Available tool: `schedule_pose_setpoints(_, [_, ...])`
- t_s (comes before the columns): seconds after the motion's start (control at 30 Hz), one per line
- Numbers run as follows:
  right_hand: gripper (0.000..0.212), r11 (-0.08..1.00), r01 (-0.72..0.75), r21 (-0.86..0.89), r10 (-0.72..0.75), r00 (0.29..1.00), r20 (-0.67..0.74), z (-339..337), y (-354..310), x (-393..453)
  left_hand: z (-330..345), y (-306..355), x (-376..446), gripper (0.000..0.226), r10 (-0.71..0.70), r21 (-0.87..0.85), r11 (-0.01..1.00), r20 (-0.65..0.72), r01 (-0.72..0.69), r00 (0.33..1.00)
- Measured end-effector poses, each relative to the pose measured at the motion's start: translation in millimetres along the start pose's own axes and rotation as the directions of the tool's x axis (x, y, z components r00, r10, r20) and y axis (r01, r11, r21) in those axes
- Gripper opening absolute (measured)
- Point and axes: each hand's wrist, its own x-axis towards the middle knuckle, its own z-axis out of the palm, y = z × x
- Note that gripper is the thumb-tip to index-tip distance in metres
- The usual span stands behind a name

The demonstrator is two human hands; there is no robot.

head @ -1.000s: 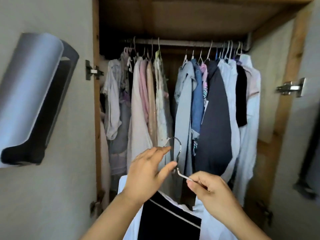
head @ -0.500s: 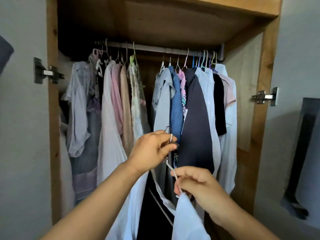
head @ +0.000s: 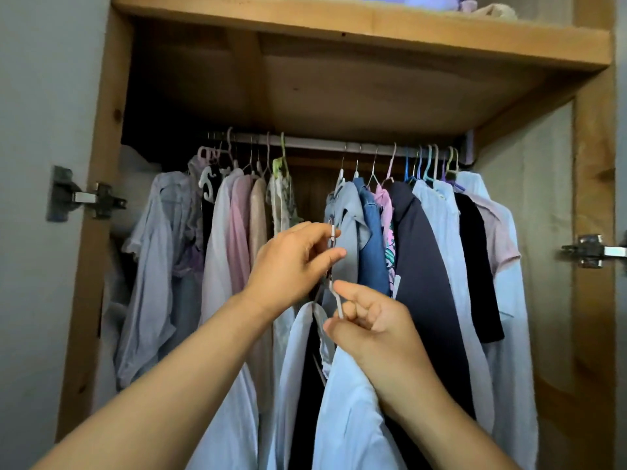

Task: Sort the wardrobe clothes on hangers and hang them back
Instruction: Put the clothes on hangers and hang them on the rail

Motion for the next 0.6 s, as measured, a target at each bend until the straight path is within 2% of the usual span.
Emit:
schedule_pose_setpoints(0.1, [0.044,0.997,0.055,-0.06,-0.056,0.998,-0.013,-1.7,-4.4,29.7,-7.2,-12.1,16.0,0.044,0.029,0.047,0.999,-0.049,-0.026,0.998])
schedule_pose_setpoints(0.2, [0.029,0.987,0.099,-0.128,-0.106,0.993,-0.047,-5.6,-6.5,62.5,-8.0,-30.6,29.0,0.028,0.011,0.096,0.995,-0.001,-0.01,1.0])
schedule_pose_setpoints(0.3, [0.044,0.971,0.132,-0.2,-0.151,0.985,-0.084,-7.4,-8.6,101.3,-2.3,-49.4,43.7,0.021,0.0,0.119,0.993,0.086,-0.01,0.996])
schedule_pose_setpoints(0.37, [0.047,0.962,0.157,-0.225,-0.182,0.979,-0.094,-6.3,-13.9,127.4,2.1,-62.1,55.1,0.022,-0.017,0.163,0.987,0.135,-0.006,0.991])
schedule_pose_setpoints(0.6, [0.053,0.905,0.216,-0.368,-0.274,0.955,-0.114,-9.2,-24.3,222.3,13.0,-107.6,110.1,0.023,0.036,0.169,0.985,0.067,-0.047,0.997])
